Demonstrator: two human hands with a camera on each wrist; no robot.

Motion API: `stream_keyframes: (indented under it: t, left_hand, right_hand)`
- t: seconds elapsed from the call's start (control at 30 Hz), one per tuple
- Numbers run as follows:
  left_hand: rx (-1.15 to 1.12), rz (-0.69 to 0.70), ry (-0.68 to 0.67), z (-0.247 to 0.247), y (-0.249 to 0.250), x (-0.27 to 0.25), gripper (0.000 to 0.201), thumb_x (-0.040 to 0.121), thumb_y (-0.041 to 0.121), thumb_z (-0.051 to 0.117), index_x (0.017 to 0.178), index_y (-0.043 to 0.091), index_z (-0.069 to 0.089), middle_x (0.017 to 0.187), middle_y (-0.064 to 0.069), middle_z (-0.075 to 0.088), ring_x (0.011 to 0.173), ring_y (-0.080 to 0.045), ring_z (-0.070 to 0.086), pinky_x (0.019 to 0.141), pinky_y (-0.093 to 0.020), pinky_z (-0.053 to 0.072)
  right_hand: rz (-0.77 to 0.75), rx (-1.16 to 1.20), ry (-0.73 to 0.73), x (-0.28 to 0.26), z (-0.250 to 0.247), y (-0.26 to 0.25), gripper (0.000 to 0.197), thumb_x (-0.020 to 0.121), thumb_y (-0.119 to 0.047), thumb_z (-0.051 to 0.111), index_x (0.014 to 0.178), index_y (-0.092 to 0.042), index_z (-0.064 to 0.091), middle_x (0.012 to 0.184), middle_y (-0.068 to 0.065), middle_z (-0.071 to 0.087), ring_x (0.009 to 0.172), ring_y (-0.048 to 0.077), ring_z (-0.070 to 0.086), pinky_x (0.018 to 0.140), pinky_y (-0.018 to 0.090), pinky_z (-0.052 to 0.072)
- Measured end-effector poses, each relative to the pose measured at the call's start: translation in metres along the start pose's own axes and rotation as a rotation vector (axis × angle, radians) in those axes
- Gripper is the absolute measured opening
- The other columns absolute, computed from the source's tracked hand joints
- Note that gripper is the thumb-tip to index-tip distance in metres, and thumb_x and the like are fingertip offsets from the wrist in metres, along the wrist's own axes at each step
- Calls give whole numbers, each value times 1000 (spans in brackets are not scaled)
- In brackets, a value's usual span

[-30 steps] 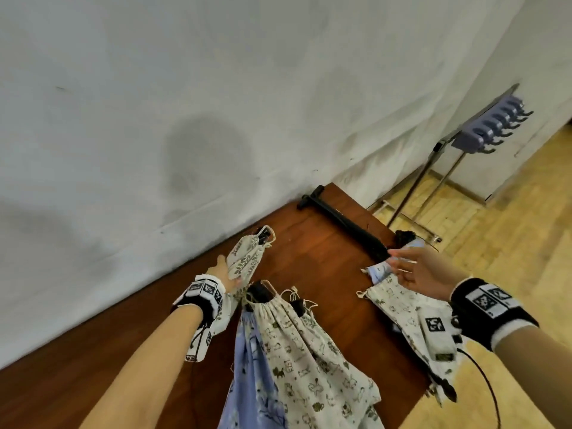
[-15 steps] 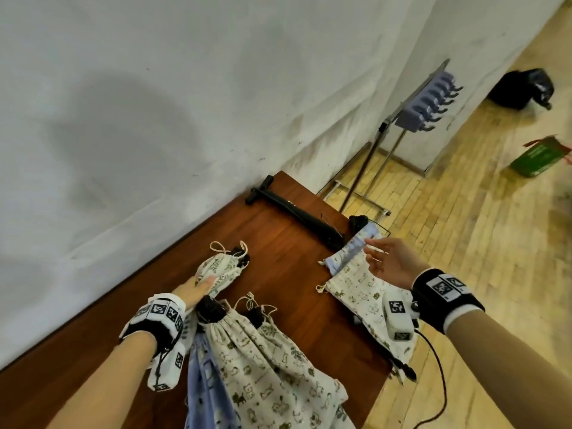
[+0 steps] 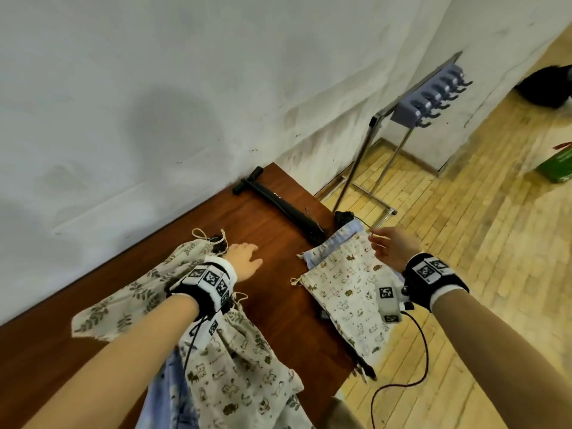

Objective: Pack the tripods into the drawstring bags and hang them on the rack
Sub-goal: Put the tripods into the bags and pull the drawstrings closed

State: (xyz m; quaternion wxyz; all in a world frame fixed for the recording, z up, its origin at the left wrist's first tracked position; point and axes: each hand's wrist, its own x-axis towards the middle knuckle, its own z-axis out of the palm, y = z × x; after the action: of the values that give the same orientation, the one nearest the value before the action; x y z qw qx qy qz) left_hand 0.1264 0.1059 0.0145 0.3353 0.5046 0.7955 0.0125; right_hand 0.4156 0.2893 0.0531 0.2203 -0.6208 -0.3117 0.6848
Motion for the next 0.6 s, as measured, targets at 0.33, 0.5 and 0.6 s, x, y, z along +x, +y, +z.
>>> stream_keyframes:
  t: [0.33, 0.5, 0.6]
  left_hand:
    - [15, -118, -206, 71, 110, 72, 57, 92, 34, 52, 142, 13, 35, 145, -11, 42, 130, -35, 40, 108, -47, 34]
    - [-27, -190, -233, 82, 121, 98, 52, 92, 26, 55, 138, 8, 40, 138, -14, 47, 124, -33, 49, 99, -39, 43]
    - [-46, -199, -272, 84, 124, 102, 39, 91, 22, 55, 127, 8, 50, 125, -16, 58, 111, -33, 58, 90, -38, 47]
  right_hand:
    - [-91, -544, -134, 95, 4, -8, 26, 90, 4, 49, 103, -7, 69, 83, 9, 60, 63, 16, 56, 53, 25, 38]
    - [-185, -854, -278, 135, 15, -7, 34, 87, 7, 47, 105, -11, 69, 85, 4, 61, 57, 9, 57, 48, 19, 46]
    - [-268, -998, -349, 146, 13, -8, 21, 85, 5, 57, 94, -7, 71, 84, 7, 67, 66, 16, 63, 66, 28, 58]
